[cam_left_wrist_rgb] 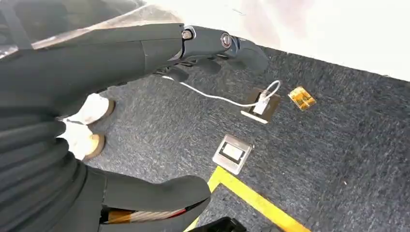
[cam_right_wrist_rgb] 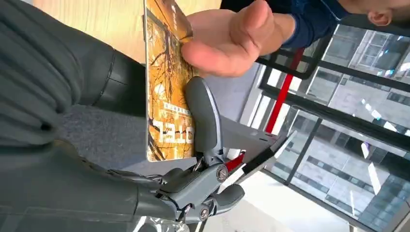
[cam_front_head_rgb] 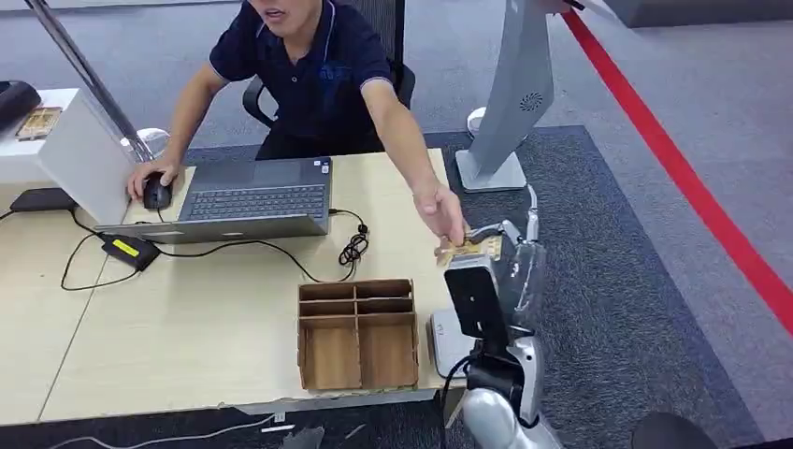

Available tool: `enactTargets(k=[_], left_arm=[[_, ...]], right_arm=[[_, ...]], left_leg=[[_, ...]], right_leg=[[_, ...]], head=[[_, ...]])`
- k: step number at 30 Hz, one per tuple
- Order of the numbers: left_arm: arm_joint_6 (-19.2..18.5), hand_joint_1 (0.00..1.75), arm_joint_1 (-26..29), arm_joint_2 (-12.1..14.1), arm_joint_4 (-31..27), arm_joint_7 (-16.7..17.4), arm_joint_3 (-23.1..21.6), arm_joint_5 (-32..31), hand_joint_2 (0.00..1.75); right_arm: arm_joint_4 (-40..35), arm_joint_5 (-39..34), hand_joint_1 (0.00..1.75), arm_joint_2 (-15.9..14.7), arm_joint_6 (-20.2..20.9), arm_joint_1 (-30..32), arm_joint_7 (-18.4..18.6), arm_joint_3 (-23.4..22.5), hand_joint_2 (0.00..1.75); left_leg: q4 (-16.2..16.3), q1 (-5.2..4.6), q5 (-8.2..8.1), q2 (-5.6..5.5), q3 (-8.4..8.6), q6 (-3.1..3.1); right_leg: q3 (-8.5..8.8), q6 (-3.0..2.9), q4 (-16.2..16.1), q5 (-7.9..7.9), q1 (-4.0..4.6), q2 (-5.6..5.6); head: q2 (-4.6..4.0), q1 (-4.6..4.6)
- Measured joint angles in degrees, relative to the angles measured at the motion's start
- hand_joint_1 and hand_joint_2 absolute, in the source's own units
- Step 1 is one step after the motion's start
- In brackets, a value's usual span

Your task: Pass the card to the sensor for recognition and then transmit it.

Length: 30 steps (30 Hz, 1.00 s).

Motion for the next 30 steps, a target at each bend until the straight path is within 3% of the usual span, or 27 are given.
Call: enactTargets(k=[4,5,6,13,22,30], left_arm=[[-0.2,0.00,-0.2,-0.1,0.0,0.0,0.0,-0.2,1.75],[-0.3,0.00,-0.2,-0.1,0.0,0.0,0.0,-0.2,1.75],[-0.3,0.00,-0.3,-0.1,0.0,0.0,0.0,-0.3,1.75],[-0.5,0.00,-0.4,-0.1,0.0,0.0,0.0,-0.6,1.75],[-1.0,0.00,-0.5,-0.1,0.0,0.0,0.2,-1.2,1.75],[-1.6,0.00,-0.7,-0.1,0.0,0.0,0.5,-1.8,1.75]], right_arm=[[1.7,0.0,1.75,0.3,0.0,-0.5,-0.2,0.4,1.75],[1.9,-0.1,0.79,0.4,0.0,-0.6,-0.2,0.4,1.75],[2.2,-0.2,0.00,0.5,0.0,-0.7,-0.2,0.5,1.75],[3.8,-0.5,0.00,0.8,0.0,-0.9,0.0,0.9,1.75],[5.5,-5.8,0.00,-0.2,1.4,-1.7,5.4,3.6,1.75],[6.2,-8.2,0.00,-1.9,4.1,-2.1,7.2,6.9,1.75]], left_leg=[[0.0,0.00,0.00,-0.01,-0.01,0.00],[0.0,0.00,0.00,-0.01,-0.01,0.00],[0.0,0.00,0.00,0.00,-0.01,0.00],[0.0,0.00,0.00,0.00,-0.02,0.00],[0.0,0.00,0.00,0.00,-0.01,0.00],[0.0,0.00,0.00,0.00,-0.01,0.00]], right_leg=[[0.00,0.00,0.0,0.00,0.00,0.00],[0.00,0.00,0.0,0.00,0.00,0.00],[0.00,0.00,0.0,0.00,0.00,0.00],[-0.01,0.00,0.0,0.00,0.00,0.00],[-0.01,0.00,0.0,0.00,0.00,0.00],[-0.02,0.00,0.0,0.00,0.00,0.00]], head=[[0.00,0.02],[0.00,0.00],[0.00,0.02],[0.00,0.00],[0.00,0.00],[0.00,0.00]])
